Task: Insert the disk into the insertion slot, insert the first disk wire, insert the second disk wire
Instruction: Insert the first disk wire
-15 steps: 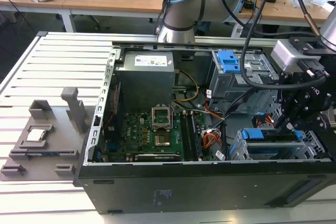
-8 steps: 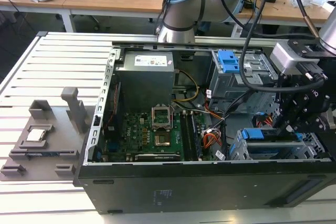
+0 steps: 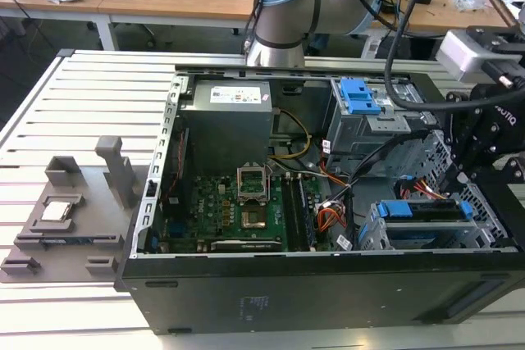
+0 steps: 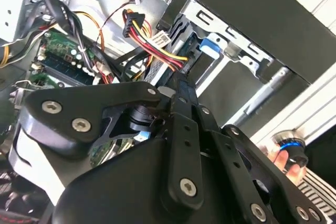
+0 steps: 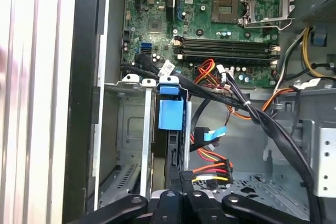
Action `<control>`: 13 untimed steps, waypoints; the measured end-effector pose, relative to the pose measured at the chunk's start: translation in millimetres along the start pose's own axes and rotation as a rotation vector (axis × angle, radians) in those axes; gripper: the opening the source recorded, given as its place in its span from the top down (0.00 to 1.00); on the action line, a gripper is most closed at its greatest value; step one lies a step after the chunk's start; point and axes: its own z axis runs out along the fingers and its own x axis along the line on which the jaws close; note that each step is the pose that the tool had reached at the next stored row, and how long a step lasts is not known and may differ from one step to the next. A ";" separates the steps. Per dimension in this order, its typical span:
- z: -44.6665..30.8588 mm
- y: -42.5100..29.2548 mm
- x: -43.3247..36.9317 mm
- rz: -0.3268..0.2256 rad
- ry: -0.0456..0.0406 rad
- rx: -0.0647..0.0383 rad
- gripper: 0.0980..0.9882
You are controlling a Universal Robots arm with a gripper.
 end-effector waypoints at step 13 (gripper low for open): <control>-8.0 0.3 -0.2 0.000 0.0001 0.001 0.99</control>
